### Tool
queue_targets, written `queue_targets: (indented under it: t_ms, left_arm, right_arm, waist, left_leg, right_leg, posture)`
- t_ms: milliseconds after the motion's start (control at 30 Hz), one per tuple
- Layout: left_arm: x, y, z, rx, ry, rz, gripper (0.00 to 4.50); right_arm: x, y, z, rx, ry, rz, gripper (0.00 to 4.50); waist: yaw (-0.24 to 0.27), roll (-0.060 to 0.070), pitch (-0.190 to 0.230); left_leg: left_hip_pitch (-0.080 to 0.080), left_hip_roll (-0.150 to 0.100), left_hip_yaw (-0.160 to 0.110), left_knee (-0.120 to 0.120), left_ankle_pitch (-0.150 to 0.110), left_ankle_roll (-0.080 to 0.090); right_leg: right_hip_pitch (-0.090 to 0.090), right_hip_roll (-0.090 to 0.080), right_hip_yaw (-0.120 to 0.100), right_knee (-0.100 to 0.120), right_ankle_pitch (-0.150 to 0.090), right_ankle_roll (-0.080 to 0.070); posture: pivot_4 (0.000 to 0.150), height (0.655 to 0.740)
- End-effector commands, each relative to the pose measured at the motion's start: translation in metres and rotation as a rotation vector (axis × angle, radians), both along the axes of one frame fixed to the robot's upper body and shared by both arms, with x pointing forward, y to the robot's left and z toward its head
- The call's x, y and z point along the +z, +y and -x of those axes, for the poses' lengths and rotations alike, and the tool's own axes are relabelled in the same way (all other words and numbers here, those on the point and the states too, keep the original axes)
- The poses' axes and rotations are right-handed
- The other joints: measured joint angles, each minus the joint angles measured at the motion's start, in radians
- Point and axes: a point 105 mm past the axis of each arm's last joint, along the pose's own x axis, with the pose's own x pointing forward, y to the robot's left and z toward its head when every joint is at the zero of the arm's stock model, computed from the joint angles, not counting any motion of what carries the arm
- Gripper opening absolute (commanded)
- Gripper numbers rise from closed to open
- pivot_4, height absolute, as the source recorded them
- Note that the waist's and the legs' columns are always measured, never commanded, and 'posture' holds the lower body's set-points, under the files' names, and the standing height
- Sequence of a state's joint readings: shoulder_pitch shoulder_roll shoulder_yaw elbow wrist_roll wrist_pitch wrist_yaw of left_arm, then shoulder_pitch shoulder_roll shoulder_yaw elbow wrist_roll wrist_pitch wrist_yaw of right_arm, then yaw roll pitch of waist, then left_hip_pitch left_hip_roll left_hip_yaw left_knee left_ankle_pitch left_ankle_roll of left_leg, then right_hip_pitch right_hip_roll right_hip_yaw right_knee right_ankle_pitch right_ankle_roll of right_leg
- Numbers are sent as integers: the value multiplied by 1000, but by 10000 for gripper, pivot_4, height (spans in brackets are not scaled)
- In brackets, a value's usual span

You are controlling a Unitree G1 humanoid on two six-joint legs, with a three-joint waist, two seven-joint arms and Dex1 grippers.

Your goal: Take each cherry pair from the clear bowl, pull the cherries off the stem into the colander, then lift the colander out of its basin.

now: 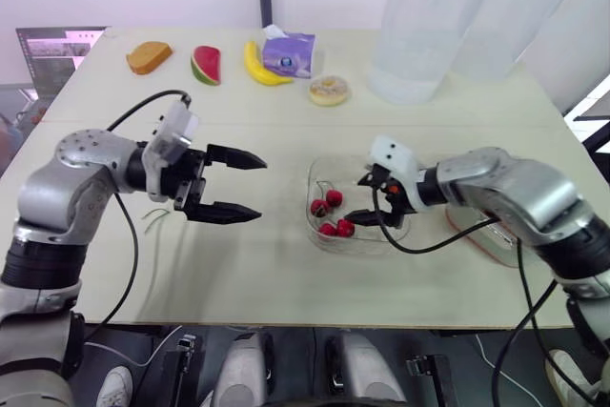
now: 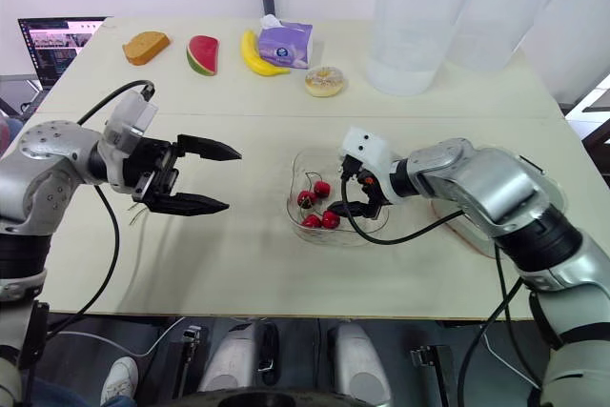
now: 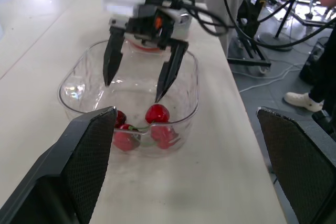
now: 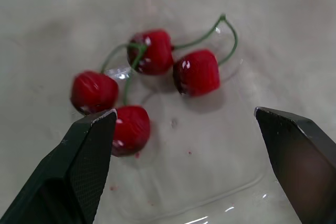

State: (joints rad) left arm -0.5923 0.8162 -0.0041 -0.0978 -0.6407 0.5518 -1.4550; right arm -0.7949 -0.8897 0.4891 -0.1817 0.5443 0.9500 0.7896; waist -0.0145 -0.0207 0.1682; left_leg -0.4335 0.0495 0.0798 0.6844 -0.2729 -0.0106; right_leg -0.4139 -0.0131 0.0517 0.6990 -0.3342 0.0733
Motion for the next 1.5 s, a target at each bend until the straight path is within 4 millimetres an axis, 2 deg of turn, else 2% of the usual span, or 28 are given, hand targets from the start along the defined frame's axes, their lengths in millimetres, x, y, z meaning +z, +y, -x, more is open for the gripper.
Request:
queue_targets:
  t_ms: [33, 300, 767, 867, 1100, 1233, 1500]
  left_arm:
    - [7, 0, 3, 0, -53, 3, 44609]
    - [6, 0, 3, 15, -48, 4, 44609]
    - [8, -3, 1, 22, -40, 9, 44609]
    - [8, -4, 0, 23, -37, 10, 45000]
    - [9, -4, -1, 27, -32, 9, 45000]
    - [9, -4, -1, 27, -28, 9, 45000]
    - [10, -4, -1, 29, -27, 8, 45000]
  right_arm:
    - [7, 10, -13, 14, -52, -18, 45000]
    - [-5, 7, -25, -148, 104, -130, 45000]
    - [-20, 22, -29, -119, 41, -44, 45000]
    - [-21, 25, -27, -102, 27, -24, 35681]
    - [-23, 30, -23, -73, 7, 3, 644]
    - [-17, 34, -22, -61, -6, -2, 644]
    - [16, 32, -26, -68, -94, -11, 644]
  waist:
    - [-5, 0, 0]
    - [-3, 0, 0]
    - [-5, 0, 0]
    - [-6, 0, 0]
    - [-5, 0, 0]
    - [-5, 0, 0]
    - [-5, 0, 0]
  left_leg:
    - [0, 0, 0, 0, 0, 0]
    - [2, 1, -1, 0, 1, -2]
    - [5, 0, -1, 0, 1, -2]
    - [6, 1, -1, 0, 1, -2]
    - [6, 1, -1, 0, 1, -2]
    - [6, 1, -1, 0, 1, -2]
    - [6, 1, -1, 0, 1, -2]
  right_leg:
    - [0, 0, 0, 0, 0, 0]
    - [1, 1, -1, 3, 0, -1]
    - [4, 2, -1, 3, 0, -1]
    - [4, 2, -1, 3, 0, -1]
    - [4, 2, -1, 3, 0, -1]
    - [4, 2, -1, 3, 0, -1]
    - [4, 2, -1, 3, 0, -1]
  posture:
    - [1500, 7400]
    - [1500, 7400]
    - [1500, 7400]
    - [1500, 7400]
    - [1500, 7400]
    - [1500, 7400]
    - [1500, 7400]
